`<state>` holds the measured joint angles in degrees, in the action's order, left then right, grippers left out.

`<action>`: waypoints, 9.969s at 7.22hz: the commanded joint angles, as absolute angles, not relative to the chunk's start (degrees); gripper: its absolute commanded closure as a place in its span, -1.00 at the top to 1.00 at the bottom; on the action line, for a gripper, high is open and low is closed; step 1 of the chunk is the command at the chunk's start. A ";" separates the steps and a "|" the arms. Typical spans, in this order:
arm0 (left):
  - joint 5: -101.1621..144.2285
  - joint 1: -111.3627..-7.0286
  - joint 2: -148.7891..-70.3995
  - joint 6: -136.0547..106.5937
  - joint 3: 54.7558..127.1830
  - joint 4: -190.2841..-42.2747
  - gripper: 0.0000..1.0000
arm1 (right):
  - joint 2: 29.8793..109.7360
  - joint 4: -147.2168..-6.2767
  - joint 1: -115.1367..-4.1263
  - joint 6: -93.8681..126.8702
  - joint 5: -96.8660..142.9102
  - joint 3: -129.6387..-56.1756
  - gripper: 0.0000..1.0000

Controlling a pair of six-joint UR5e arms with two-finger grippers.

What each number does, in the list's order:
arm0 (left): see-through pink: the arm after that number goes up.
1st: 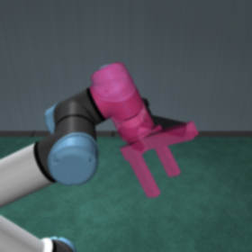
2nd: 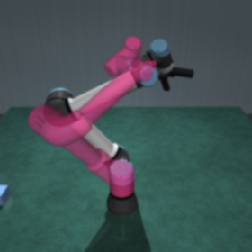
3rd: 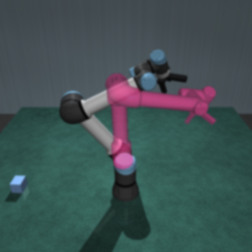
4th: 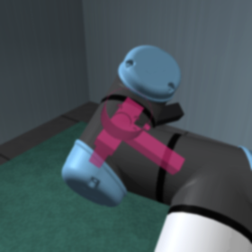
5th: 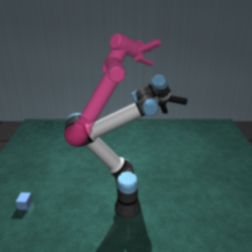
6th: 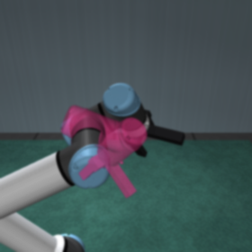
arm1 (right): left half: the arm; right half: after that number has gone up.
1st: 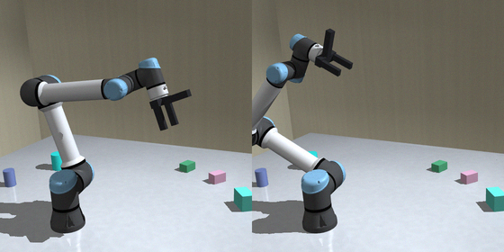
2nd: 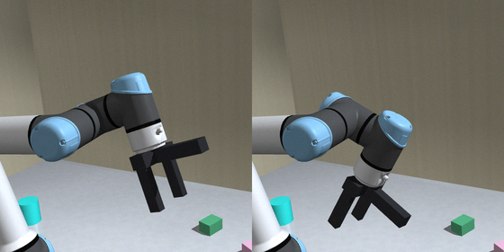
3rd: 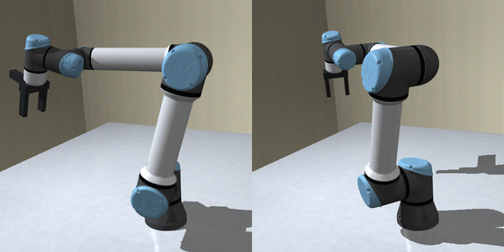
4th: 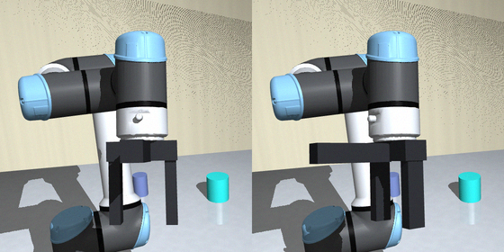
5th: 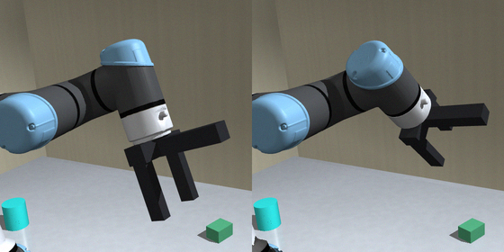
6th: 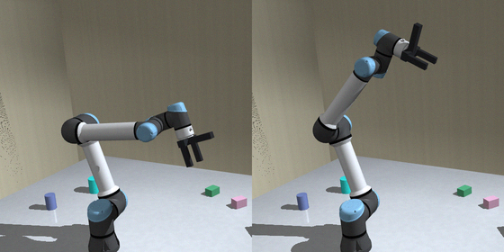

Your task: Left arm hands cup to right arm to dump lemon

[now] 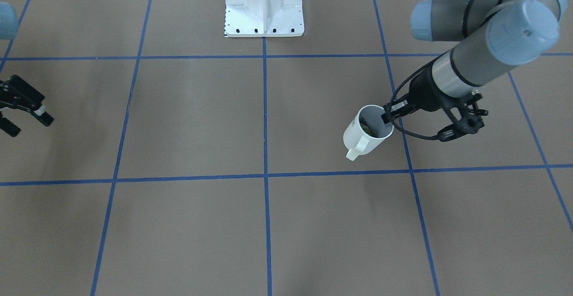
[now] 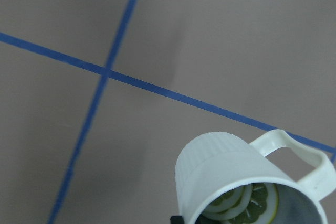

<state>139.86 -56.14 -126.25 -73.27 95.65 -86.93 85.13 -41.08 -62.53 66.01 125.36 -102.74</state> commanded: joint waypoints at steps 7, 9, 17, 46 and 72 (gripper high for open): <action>135.79 -51.42 -150.37 -81.55 77.52 -78.75 -1.00 | 68.48 -43.39 -16.62 66.46 54.51 -105.21 0.98; 135.79 -49.32 -153.18 -85.68 77.69 -75.87 -1.00 | 63.04 -45.09 -13.55 55.68 44.96 -100.05 0.97; 135.70 -45.09 -155.83 -93.06 79.18 -73.83 -1.00 | 61.17 -44.65 -12.48 55.81 30.94 -95.19 0.98; 130.17 -45.88 -154.25 -93.43 87.80 -70.75 1.00 | 113.91 28.26 -34.28 60.51 57.39 -84.28 -0.76; 125.51 -46.58 -154.86 -93.43 89.38 -66.36 1.00 | 108.63 64.60 -51.59 169.03 63.34 -54.57 -0.81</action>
<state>125.53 -46.44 -154.83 -93.46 89.35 -66.38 108.78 64.70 -51.69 170.77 60.97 -53.91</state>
